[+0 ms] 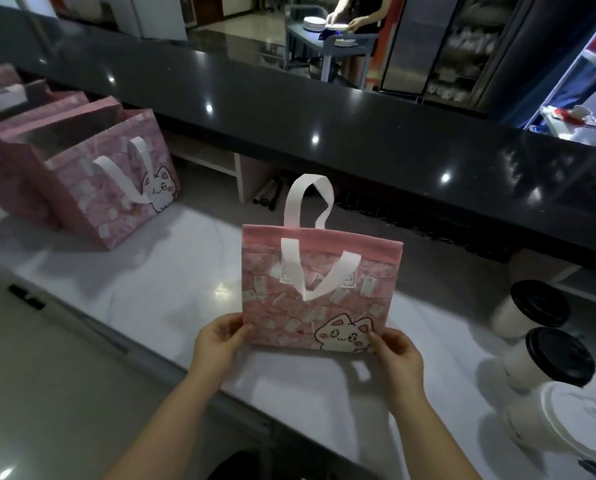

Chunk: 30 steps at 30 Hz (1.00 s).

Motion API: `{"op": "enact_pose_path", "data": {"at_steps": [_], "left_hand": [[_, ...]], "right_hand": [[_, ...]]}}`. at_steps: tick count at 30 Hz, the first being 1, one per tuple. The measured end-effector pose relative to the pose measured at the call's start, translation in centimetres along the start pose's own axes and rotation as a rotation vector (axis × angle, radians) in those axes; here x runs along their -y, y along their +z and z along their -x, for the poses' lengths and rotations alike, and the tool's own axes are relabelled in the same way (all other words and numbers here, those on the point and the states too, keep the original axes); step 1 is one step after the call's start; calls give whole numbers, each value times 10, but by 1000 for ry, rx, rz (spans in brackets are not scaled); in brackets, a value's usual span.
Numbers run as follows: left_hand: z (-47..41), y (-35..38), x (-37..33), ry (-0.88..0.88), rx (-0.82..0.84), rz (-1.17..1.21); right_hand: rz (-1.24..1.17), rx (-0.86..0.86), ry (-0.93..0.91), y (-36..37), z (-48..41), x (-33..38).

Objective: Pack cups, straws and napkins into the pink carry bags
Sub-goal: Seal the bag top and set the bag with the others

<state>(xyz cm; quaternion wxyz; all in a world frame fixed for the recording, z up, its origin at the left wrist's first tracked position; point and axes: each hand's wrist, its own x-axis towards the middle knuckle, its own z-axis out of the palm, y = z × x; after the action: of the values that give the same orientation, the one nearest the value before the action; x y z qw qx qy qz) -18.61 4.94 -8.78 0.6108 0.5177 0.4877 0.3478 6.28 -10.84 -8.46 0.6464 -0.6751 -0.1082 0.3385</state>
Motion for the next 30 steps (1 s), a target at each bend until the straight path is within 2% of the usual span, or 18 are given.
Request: {"op": "enact_pose_path", "data": {"at_steps": [2,5,11,16,19,25,30], "left_hand": [[4,4,-2,15,-47,20],[6,6,-20,87,-186,85],[18,-41,-59,193,-507,257],[54,-122,-64,196,-636,347],[76,-173,-62,226,-659,366],[109,-273,-66,294,-863,449],[121,-390,-80,368,-1017,514]], "right_hand": [[-11,-56,-6,6,0,2],[-44,-31,-36,30,-4,17],[-87,266,-56,113,3,53],[-15,556,-87,188,28,72],[-19,652,-106,240,50,76],[-40,853,-128,363,117,69],[-70,1029,-141,482,187,64]]}}
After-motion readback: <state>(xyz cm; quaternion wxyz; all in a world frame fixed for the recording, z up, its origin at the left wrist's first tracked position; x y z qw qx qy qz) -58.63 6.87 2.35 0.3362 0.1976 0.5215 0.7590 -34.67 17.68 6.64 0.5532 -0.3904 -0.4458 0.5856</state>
